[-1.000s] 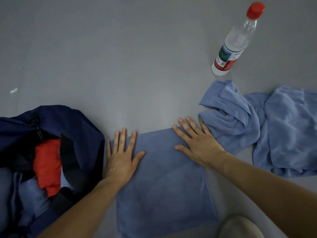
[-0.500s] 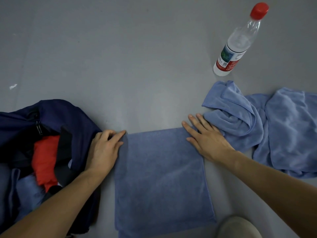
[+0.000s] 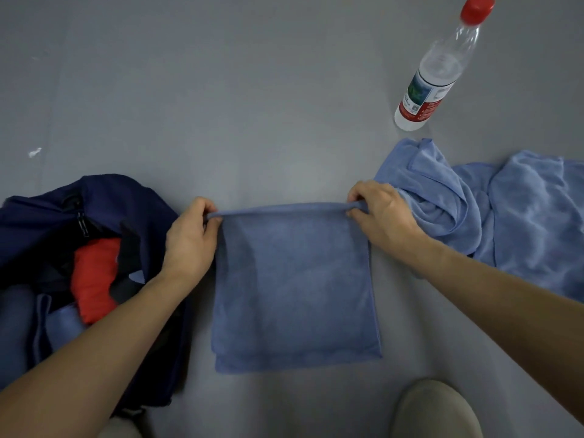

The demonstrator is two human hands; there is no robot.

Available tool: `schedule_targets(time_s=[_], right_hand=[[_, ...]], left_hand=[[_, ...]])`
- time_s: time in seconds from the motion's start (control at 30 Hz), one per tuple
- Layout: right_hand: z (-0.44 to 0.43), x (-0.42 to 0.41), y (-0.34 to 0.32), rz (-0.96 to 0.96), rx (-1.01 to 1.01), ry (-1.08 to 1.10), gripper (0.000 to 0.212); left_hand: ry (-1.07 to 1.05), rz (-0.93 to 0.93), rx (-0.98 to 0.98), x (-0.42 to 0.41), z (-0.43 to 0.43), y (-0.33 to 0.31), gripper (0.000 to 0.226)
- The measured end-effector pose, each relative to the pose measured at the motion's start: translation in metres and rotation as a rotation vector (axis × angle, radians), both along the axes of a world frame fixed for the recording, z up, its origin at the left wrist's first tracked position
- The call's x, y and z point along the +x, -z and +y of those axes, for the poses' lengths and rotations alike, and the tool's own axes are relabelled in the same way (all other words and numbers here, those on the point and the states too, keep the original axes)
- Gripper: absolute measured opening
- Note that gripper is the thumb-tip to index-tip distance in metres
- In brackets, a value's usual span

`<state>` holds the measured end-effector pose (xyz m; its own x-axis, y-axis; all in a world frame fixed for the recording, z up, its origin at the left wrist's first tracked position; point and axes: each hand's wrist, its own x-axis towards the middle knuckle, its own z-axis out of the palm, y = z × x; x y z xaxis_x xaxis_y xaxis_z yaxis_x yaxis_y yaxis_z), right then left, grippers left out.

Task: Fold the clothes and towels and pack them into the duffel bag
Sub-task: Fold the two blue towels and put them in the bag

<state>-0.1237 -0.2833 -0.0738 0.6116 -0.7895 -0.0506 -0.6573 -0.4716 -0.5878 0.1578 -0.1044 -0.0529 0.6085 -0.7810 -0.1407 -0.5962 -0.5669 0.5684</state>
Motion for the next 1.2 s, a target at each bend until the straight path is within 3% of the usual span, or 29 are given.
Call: schedule_targets(time_s=[0.1,0.27,0.4,0.47,0.57,0.63,0.73,0.87,0.93,1.07,1.2], right_hand=[[0.025,-0.018,-0.027,-0.076,-0.003,-0.029,0.012],[0.095,-0.078,-0.029,-0.023,-0.07,-0.242,0.016],[0.136,-0.11,-0.007,0.065,-0.166,-0.429,0.014],[0.151,-0.116,0.008,0.143,-0.186,-0.516,0.013],[0.16,-0.116,0.013,0.268,-0.196,-0.606,0.022],[0.16,-0.106,0.007,0.204,-0.176,-0.577,0.03],[0.155,-0.079,0.013,0.072,-0.243,-0.547,0.032],[0.141,-0.064,0.044,0.261,-0.324,-0.669,0.052],[0.136,-0.067,0.052,0.321,-0.326,-0.69,0.058],[0.144,-0.068,0.047,0.316,-0.26,-0.561,0.064],[0.172,-0.052,0.035,0.176,-0.225,-0.46,0.053]], left_hand=[[-0.034,0.012,-0.063,-0.016,0.02,-0.029,0.007],[0.178,0.047,0.063,-0.044,0.096,-0.044,0.014],[0.434,-0.065,0.241,-0.058,0.147,-0.023,0.02],[0.521,-0.105,0.306,-0.064,0.162,-0.012,0.005],[0.592,-0.256,0.368,-0.069,0.17,0.002,0.017],[0.555,-0.299,0.425,-0.08,0.16,-0.005,0.041],[0.409,-0.292,0.363,-0.114,0.138,0.001,0.055],[0.096,-0.094,0.488,-0.149,0.104,0.039,0.08],[0.075,-0.16,0.439,-0.146,0.084,0.06,0.078],[0.333,-0.304,0.376,-0.098,0.025,0.079,0.073],[0.718,-0.506,0.31,-0.059,-0.037,0.075,0.068]])
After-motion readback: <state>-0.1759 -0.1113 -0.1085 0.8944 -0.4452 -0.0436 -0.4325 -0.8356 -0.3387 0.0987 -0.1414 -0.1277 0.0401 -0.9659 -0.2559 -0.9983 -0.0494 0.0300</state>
